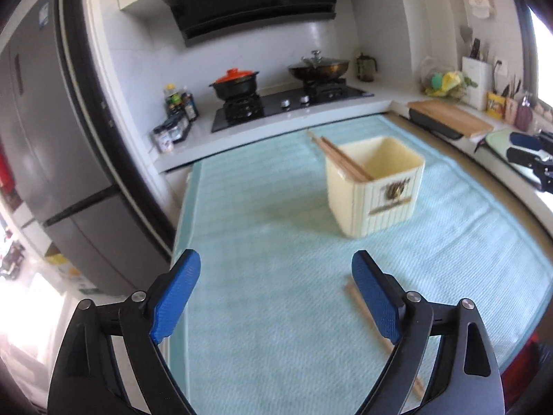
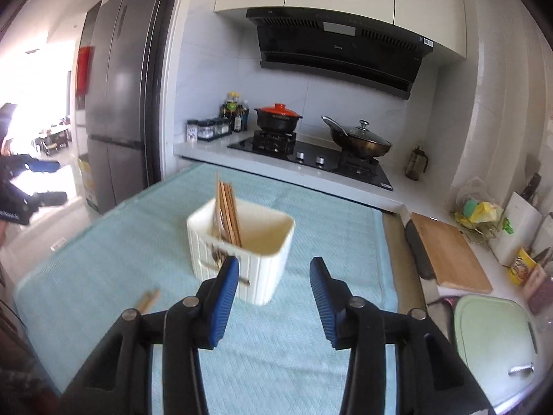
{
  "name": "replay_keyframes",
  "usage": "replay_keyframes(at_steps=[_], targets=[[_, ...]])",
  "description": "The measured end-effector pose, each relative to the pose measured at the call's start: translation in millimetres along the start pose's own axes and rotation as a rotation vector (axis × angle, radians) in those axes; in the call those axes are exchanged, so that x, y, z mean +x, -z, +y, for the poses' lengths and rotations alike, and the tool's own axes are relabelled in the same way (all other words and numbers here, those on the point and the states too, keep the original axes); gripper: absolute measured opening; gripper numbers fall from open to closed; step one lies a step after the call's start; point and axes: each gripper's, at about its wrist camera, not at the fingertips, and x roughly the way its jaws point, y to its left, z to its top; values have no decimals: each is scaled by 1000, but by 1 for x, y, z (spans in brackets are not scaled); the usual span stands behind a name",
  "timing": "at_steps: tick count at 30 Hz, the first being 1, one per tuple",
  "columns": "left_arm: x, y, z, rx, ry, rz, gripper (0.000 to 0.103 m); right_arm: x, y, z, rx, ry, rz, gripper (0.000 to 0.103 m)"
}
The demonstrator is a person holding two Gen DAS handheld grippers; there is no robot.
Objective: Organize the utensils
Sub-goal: 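Move both open tools back over the last two chopsticks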
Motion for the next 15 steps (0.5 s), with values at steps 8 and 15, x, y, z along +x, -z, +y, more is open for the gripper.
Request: replay_keyframes(at_steps=[8,15], targets=[[50,83,-36,-226,145,152,90,44,109,74,96,-169,244,42],[79,85,-69,-235,176,183,90,44,105,98,155,-205,226,42]])
